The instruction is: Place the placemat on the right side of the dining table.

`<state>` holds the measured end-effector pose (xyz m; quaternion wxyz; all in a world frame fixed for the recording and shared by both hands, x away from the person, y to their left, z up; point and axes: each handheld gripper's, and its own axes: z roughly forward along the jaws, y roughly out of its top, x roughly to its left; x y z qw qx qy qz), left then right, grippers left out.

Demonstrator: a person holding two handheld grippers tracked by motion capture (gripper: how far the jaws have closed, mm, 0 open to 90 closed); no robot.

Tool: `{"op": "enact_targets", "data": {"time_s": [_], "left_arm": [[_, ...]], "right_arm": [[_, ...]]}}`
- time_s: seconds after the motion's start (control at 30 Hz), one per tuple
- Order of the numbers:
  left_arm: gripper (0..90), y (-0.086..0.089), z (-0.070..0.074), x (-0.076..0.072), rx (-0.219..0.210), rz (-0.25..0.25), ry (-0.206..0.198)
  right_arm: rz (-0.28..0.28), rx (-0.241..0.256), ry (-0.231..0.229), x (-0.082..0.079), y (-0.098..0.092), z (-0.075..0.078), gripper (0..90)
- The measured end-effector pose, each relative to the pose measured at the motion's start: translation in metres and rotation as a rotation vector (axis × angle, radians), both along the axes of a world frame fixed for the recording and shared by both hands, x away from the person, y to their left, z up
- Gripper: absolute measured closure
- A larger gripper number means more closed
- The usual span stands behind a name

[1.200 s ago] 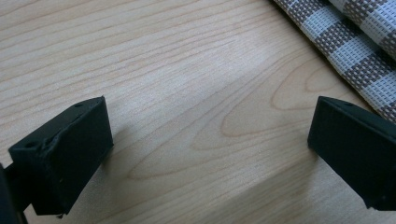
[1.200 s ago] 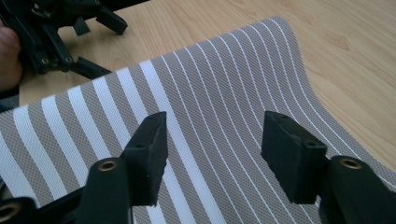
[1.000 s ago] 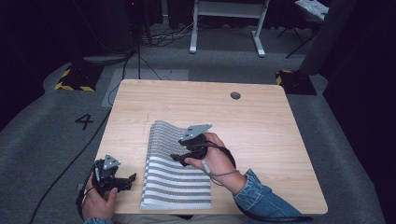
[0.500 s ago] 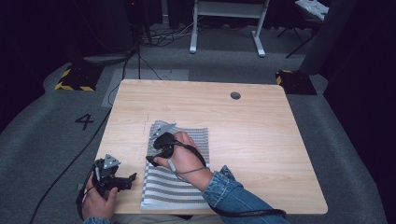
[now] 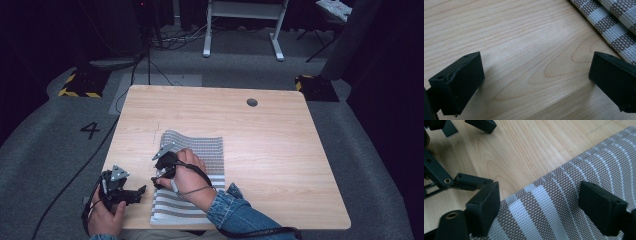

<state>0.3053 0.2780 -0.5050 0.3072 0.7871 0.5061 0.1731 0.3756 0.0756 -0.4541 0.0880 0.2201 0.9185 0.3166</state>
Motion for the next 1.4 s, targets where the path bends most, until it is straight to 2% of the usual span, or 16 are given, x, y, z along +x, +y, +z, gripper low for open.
{"op": "enact_targets", "data": {"time_s": [0.07,0.2,0.27,0.43,0.47,0.5,0.67,0.73,0.77,0.87,1.07,1.13,1.17,1.23,1.33,1.4], "left_arm": [[0.1,0.000,0.000,0.000,0.000,0.000,0.000],[0.1,0.000,0.000,0.000,-0.001,-0.001,0.001],[0.1,0.000,0.000,0.000,0.000,0.000,0.000],[0.1,0.000,0.000,0.000,-0.001,-0.001,0.001],[0.1,0.000,0.000,0.000,-0.001,-0.001,0.001],[0.1,0.000,0.000,0.000,-0.001,-0.001,0.001],[0.1,0.000,0.000,0.000,-0.001,-0.001,0.001],[0.1,0.000,0.000,0.000,-0.001,-0.001,0.001],[0.1,0.000,0.000,0.000,0.000,-0.003,0.002],[0.1,0.000,0.000,0.000,0.000,-0.002,0.001],[0.1,0.000,0.000,0.000,-0.001,-0.001,0.001],[0.1,0.000,0.000,0.000,-0.001,-0.001,0.001],[0.1,0.000,0.000,0.000,-0.001,-0.001,0.001],[0.1,0.000,0.000,0.000,0.001,0.000,0.000],[0.1,0.000,0.000,0.000,-0.001,-0.001,0.001],[0.1,0.000,0.000,0.000,0.002,0.000,-0.001]], "right_arm": [[-0.011,0.011,0.030,0.000,0.000,-0.004,15.8],[0.013,0.021,0.044,0.003,-0.002,-0.013,15.3],[0.005,0.034,0.070,0.004,-0.003,-0.017,15.3],[0.018,0.055,0.080,0.006,-0.007,-0.019,20.3],[0.007,0.053,0.103,0.005,-0.007,-0.019,21.9],[0.023,0.055,0.116,0.006,-0.008,-0.022,29.8],[0.021,0.061,0.133,0.007,-0.012,-0.028,34.3],[0.036,0.032,0.107,0.006,-0.012,-0.027,38.6],[0.042,0.034,0.101,0.005,-0.011,-0.027,43.7],[0.070,0.030,0.131,0.002,-0.010,-0.024,71.0],[0.079,0.006,0.113,0.000,-0.007,-0.023,76.7],[0.066,0.007,0.135,0.000,-0.008,-0.023,79.7],[0.065,0.027,0.145,0.000,-0.008,-0.024,80.0],[0.063,0.020,0.142,0.001,-0.009,-0.024,81.2],[0.070,0.060,0.159,0.001,-0.011,-0.025,85.9],[0.065,0.060,0.161,0.001,-0.014,-0.023,87.4]]}}
